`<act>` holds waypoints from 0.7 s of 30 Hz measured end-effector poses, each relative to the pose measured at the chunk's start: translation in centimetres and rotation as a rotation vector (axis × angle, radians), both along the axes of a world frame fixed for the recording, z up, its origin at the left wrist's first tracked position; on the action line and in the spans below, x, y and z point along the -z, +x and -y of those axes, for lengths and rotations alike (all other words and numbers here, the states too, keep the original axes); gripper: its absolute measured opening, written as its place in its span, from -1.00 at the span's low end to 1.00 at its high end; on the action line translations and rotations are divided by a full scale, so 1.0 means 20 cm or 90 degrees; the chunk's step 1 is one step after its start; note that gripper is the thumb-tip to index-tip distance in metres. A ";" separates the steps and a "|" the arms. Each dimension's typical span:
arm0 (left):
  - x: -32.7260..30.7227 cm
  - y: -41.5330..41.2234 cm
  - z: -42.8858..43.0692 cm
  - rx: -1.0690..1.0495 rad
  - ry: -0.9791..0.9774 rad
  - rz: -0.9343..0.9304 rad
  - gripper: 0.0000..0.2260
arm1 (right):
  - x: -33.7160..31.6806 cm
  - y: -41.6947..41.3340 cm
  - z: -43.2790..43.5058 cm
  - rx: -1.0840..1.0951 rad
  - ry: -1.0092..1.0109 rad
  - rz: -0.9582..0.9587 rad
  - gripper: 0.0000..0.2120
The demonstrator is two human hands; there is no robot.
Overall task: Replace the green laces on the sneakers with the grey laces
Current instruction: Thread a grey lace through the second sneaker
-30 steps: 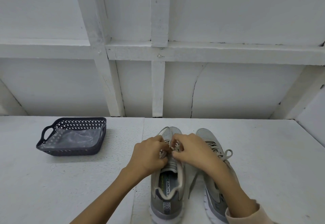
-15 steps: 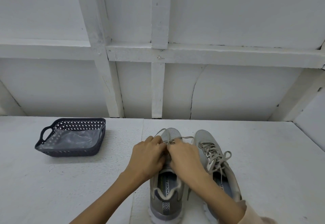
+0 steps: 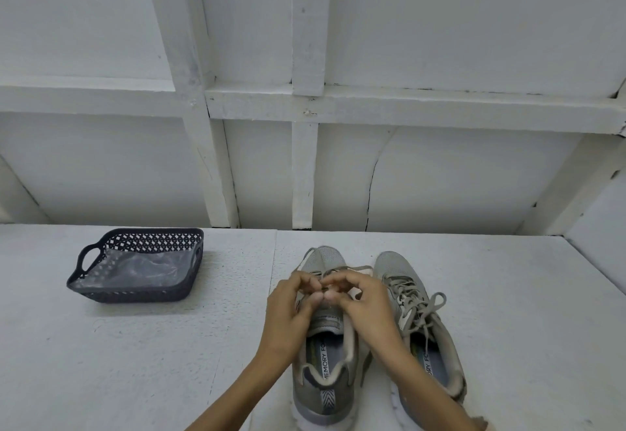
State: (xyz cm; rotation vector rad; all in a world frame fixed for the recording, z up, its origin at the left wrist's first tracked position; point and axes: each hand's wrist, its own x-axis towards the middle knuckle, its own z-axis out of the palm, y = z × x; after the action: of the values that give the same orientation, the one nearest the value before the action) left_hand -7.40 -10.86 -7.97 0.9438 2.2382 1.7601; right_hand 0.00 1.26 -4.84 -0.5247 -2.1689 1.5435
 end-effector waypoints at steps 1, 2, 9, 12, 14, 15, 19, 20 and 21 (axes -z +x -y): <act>-0.01 0.01 0.00 -0.003 0.031 0.052 -0.86 | -0.01 0.00 0.00 -0.012 -0.025 -0.008 -0.75; -0.01 0.01 0.00 -0.002 0.051 0.094 -0.85 | -0.01 0.00 0.00 -0.026 -0.037 -0.011 -0.74; -0.03 -0.04 0.03 0.042 0.050 0.178 -0.76 | -0.06 -0.02 -0.06 -0.085 0.101 0.035 -0.79; -0.03 -0.05 0.03 0.055 0.070 0.200 -0.75 | -0.08 -0.03 -0.06 -0.076 0.191 0.033 -0.77; -0.02 -0.06 0.04 0.058 0.076 0.202 -0.73 | -0.06 -0.03 -0.05 -0.064 0.203 0.035 -0.72; -0.02 -0.06 0.04 0.061 0.075 0.196 -0.71 | -0.05 -0.03 -0.05 -0.052 0.207 0.031 -0.71; -0.02 -0.08 0.03 0.125 0.043 0.123 -0.61 | -0.01 -0.02 -0.04 0.006 0.227 0.008 -0.73; -0.03 -0.08 0.02 0.146 0.032 0.098 -0.60 | -0.01 -0.02 -0.04 0.006 0.222 0.002 -0.76; -0.03 -0.08 0.00 0.160 0.019 0.067 -0.60 | 0.00 -0.03 -0.03 0.000 0.212 -0.006 -0.78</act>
State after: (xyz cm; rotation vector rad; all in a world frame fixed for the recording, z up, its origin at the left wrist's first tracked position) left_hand -9.08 -10.93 -7.35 1.0595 1.9391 1.6926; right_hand -0.54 1.92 -4.81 -0.4044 -2.3517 1.1459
